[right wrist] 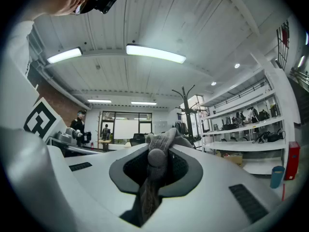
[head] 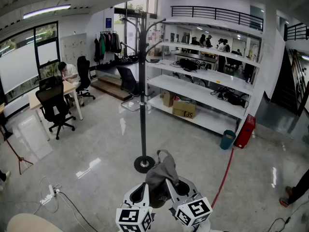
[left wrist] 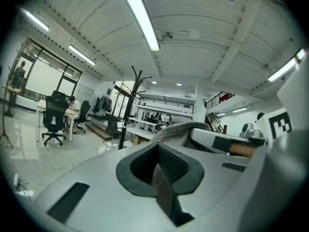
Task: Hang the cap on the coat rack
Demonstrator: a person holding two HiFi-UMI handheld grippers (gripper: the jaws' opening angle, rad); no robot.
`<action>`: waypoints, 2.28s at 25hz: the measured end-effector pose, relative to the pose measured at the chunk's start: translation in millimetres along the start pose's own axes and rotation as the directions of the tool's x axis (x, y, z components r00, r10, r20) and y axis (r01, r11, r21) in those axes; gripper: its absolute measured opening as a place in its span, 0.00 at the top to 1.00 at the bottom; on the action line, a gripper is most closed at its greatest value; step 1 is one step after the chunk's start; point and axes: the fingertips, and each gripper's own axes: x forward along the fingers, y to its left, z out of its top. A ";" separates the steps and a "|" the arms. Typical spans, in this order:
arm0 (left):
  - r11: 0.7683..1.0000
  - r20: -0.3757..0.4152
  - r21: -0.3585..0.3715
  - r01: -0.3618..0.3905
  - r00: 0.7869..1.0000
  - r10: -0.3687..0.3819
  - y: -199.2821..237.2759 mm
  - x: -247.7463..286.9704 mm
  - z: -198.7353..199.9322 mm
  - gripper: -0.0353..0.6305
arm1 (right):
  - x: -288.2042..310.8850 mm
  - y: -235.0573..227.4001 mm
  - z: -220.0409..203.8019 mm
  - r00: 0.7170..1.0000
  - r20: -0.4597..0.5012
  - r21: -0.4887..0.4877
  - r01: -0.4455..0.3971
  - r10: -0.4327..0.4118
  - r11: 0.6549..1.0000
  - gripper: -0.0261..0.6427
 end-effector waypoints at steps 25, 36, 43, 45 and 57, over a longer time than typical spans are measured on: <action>0.999 0.033 0.006 -0.041 0.999 0.041 33.9 54.2 16.9 0.95 | 66.6 -36.9 -1.3 0.999 0.004 -0.018 -0.033 0.033 0.999 0.89; 0.998 0.039 0.001 -0.066 0.997 0.066 47.2 113.6 28.8 0.95 | 118.6 -68.8 -0.5 0.996 0.006 -0.032 -0.093 0.093 0.995 0.89; 0.997 0.028 -0.003 -0.077 0.997 0.077 48.6 146.6 32.7 0.95 | 139.8 -91.0 -1.3 0.993 -0.001 -0.021 -0.120 0.120 0.993 0.89; 0.997 0.028 -0.001 -0.080 0.996 0.080 48.9 154.4 33.8 0.95 | 144.4 -96.4 -2.6 0.992 -0.003 -0.019 -0.126 0.125 0.992 0.89; 0.991 0.019 -0.019 -0.129 0.991 0.130 64.3 189.8 33.7 0.95 | 176.2 -120.5 -13.1 0.985 -0.018 0.007 -0.170 0.170 0.985 0.89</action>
